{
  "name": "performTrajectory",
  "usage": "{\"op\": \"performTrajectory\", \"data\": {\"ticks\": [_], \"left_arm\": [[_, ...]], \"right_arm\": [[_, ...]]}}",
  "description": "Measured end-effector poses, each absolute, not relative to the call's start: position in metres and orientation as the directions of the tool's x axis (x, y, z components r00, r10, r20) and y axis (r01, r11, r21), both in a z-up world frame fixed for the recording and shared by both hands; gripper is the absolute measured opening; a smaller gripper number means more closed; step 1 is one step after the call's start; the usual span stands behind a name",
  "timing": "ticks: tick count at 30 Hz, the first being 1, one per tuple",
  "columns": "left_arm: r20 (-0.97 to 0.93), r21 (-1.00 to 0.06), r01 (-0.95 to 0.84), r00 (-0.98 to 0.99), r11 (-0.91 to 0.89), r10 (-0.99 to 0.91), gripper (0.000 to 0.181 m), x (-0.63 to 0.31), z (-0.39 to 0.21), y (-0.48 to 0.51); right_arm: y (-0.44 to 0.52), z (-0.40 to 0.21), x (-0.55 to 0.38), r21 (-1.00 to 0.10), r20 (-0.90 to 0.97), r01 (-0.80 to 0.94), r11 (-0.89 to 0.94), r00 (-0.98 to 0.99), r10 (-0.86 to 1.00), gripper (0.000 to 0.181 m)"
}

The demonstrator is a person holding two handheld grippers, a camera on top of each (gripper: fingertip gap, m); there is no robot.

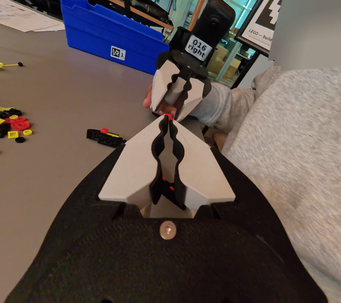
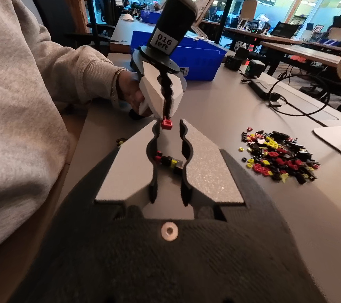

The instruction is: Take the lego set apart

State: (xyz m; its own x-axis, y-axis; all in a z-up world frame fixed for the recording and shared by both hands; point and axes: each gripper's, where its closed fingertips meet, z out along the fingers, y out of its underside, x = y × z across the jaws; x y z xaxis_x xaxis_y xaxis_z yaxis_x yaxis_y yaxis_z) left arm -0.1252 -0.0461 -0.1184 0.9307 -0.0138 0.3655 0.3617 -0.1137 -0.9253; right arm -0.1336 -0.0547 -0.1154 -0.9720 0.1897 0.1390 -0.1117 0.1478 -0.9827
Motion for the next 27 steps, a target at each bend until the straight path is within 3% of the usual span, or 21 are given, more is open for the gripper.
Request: {"op": "performTrajectory", "data": {"ticks": [6,12,21,27], "left_arm": [[0.291,-0.952,0.289,0.957,-0.098,-0.008,0.0,-0.123,-0.115,-0.046],[0.338,-0.939,0.338,0.941,-0.058,-0.001,0.001,-0.127,-0.113,-0.046],[0.588,-0.808,0.59,0.805,-0.004,-0.075,0.017,-0.134,-0.109,-0.048],[0.683,-0.726,0.687,0.717,-0.023,-0.139,0.002,-0.128,-0.109,-0.044]], "right_arm": [[-0.056,-0.117,-0.129,-0.989,0.026,-0.003,0.146,-0.987,0.156,0.009],[-0.056,-0.116,-0.133,-0.99,0.031,-0.003,0.144,-0.981,0.191,0.009],[-0.052,-0.107,-0.137,-0.921,0.373,-0.317,0.228,-0.887,0.274,0.009],[-0.054,-0.108,-0.136,-0.838,0.534,-0.456,0.3,-0.797,0.281,0.009]]}}
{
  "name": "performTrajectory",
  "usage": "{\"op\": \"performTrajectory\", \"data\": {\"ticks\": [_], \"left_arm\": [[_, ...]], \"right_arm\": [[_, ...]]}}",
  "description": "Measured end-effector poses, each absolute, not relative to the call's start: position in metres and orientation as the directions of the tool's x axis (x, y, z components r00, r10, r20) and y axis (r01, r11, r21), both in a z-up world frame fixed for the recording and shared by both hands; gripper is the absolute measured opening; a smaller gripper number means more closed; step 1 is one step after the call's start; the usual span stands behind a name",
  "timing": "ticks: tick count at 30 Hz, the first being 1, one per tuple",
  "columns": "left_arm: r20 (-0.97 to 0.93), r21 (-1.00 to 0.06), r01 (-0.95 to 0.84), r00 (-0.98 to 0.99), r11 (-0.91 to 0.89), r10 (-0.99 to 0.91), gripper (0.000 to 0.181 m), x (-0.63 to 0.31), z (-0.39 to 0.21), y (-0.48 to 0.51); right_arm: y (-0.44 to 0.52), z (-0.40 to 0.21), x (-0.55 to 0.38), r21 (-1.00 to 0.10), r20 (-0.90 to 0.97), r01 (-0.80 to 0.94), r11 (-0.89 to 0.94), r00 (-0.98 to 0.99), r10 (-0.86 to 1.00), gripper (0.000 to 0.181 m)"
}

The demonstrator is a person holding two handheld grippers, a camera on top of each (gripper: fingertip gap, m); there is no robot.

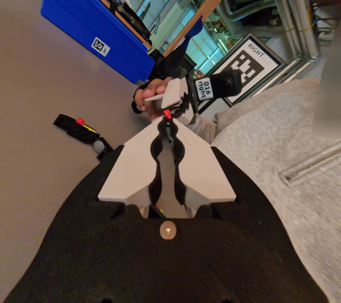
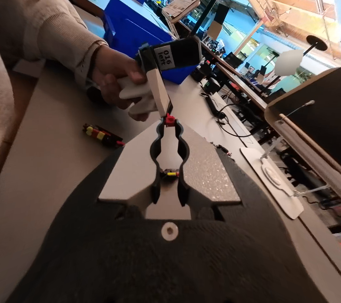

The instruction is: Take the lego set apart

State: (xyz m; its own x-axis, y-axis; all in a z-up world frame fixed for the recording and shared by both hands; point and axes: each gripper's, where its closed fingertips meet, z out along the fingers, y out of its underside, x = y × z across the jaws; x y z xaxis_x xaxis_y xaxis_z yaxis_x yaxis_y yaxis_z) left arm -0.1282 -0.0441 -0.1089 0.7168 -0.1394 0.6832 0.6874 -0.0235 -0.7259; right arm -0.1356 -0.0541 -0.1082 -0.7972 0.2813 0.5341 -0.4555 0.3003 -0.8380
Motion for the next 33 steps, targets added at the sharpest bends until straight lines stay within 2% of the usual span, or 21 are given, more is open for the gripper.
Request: {"op": "performTrajectory", "data": {"ticks": [7,13,21,27,33], "left_arm": [[0.712,-0.694,0.719,0.68,-0.027,-0.174,0.0,-0.127,-0.108,-0.046],[0.712,-0.694,0.72,0.679,-0.028,-0.179,0.008,-0.127,-0.109,-0.047],[0.716,-0.695,0.717,0.682,-0.054,-0.151,0.003,-0.127,-0.112,-0.046],[0.726,-0.68,0.731,0.662,-0.053,-0.185,0.003,-0.126,-0.103,-0.048],[0.769,-0.595,0.803,0.557,-0.033,-0.313,0.003,-0.12,-0.088,-0.05]], "right_arm": [[-0.055,-0.108,-0.134,-0.791,0.602,-0.514,0.332,-0.751,0.271,0.009],[-0.055,-0.11,-0.133,-0.791,0.599,-0.508,0.34,-0.757,0.262,0.009],[-0.057,-0.114,-0.131,-0.776,0.612,-0.516,0.362,-0.754,0.237,0.009],[-0.058,-0.103,-0.128,-0.846,0.515,-0.431,0.313,-0.813,0.272,0.009],[-0.058,-0.087,-0.122,-0.943,0.316,-0.269,0.194,-0.906,0.281,0.007]]}}
